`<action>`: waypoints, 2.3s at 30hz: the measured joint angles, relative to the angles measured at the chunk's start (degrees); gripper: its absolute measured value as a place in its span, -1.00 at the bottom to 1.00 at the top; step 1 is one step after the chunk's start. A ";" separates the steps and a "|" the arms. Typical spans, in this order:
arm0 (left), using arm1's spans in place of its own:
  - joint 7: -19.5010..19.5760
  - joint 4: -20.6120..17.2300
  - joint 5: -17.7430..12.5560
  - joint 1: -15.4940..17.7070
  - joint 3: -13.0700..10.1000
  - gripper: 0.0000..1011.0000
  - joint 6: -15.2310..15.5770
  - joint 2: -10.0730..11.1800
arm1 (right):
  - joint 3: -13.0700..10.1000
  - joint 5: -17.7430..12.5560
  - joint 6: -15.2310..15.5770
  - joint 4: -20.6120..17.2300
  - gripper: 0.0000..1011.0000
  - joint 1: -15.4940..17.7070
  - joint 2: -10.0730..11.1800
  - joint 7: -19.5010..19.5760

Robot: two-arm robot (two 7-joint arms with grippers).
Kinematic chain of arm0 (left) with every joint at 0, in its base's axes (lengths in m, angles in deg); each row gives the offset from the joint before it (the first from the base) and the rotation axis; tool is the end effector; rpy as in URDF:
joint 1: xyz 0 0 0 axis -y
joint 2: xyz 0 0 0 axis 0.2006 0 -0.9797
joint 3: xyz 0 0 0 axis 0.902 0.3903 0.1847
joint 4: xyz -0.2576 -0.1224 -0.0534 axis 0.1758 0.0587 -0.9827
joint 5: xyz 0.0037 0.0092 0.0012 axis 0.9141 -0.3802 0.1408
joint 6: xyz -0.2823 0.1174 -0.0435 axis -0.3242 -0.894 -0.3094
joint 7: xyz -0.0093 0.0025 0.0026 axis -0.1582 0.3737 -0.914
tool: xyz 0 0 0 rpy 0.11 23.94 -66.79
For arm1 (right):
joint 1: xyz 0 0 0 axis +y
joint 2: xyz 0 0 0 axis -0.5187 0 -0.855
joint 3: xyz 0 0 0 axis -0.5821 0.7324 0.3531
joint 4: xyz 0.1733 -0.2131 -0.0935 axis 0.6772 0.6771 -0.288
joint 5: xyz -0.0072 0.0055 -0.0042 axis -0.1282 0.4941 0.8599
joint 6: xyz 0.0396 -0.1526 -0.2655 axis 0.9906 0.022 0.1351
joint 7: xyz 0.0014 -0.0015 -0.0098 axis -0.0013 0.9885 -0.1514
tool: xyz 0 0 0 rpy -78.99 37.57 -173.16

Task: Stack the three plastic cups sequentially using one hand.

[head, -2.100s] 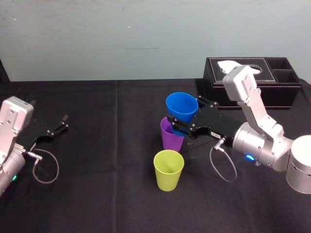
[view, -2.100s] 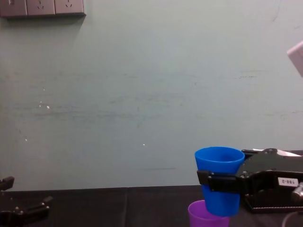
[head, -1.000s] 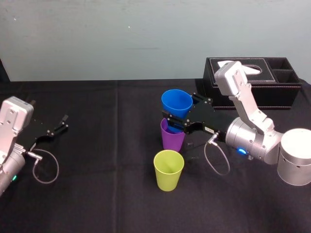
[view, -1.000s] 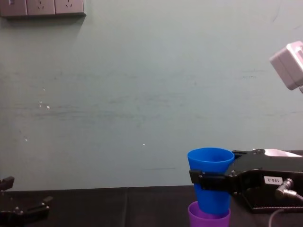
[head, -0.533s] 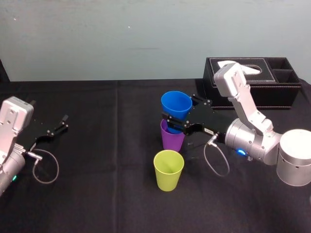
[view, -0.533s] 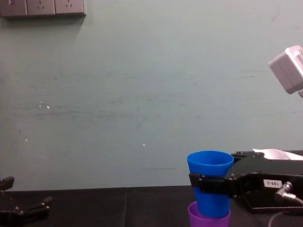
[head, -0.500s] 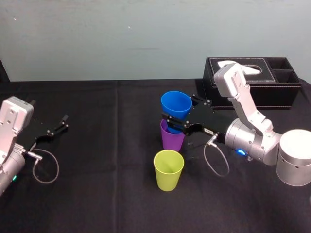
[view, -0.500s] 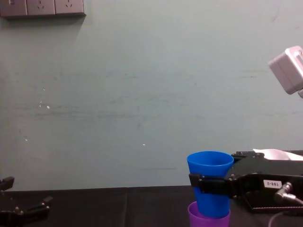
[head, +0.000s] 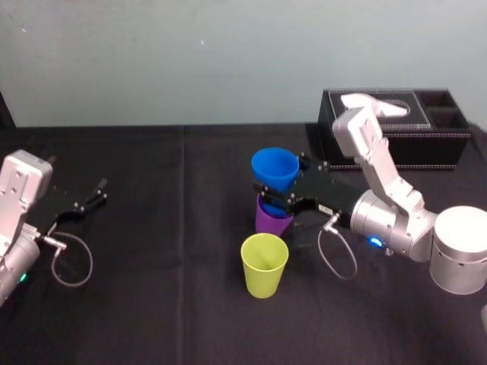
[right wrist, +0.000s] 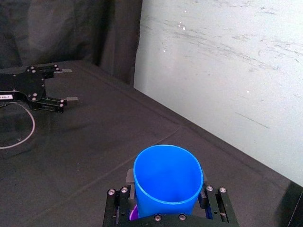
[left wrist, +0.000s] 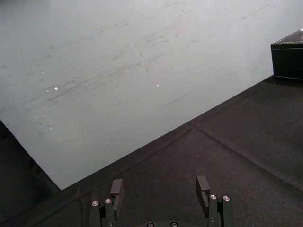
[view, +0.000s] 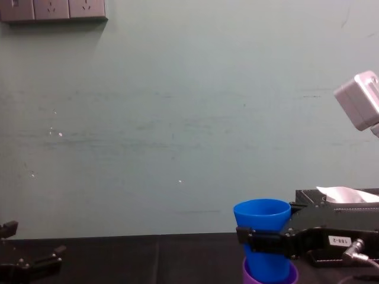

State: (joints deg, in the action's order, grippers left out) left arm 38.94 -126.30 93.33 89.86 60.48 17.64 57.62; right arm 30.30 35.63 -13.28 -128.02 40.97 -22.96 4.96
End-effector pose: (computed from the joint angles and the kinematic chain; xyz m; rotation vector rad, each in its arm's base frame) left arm 0.3581 0.0827 -0.3023 0.3046 -0.2849 1.2480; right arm 0.3910 -0.0098 -0.2436 -0.2492 -0.1161 -0.7976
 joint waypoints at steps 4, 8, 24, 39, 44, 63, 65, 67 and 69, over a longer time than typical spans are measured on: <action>0.00 0.00 0.00 0.00 0.01 1.00 0.00 0.00 | -0.02 0.01 -0.13 0.36 0.45 -0.07 -0.15 0.02; 0.00 0.00 0.00 0.00 0.01 1.00 0.00 0.00 | -0.10 0.02 -0.25 0.43 0.45 -0.12 -0.19 0.00; 0.00 0.00 0.00 0.00 0.01 1.00 0.00 0.00 | -0.06 0.04 -2.16 2.45 0.45 -0.45 -0.88 -0.49; 0.00 0.00 0.00 0.00 0.00 1.00 0.00 0.00 | 0.02 -0.25 -2.60 2.72 0.55 -0.39 -0.97 -0.94; 0.00 0.00 0.00 0.00 0.00 1.00 0.00 0.00 | 0.00 -0.25 -2.54 2.66 0.84 -0.39 -0.95 -0.89; 0.00 0.00 0.00 0.00 0.01 1.00 0.00 0.00 | -0.02 -0.19 -2.38 2.52 0.98 -0.39 -0.90 -0.70; 0.00 0.00 0.00 0.01 0.00 1.00 0.00 0.00 | -0.02 -0.19 -2.37 2.52 0.98 -0.39 -0.90 -0.69; 0.00 0.00 0.00 0.00 0.00 1.00 0.00 0.00 | -0.02 -0.19 -2.37 2.52 0.98 -0.39 -0.90 -0.69; 0.00 0.00 0.00 0.00 0.00 1.00 0.00 0.00 | -0.20 -0.31 -2.41 1.70 0.98 -0.11 -0.74 -0.68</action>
State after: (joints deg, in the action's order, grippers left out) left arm 38.94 -126.30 93.33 89.86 60.48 17.64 57.62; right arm 30.09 35.32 -15.69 -126.32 40.85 -23.70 4.27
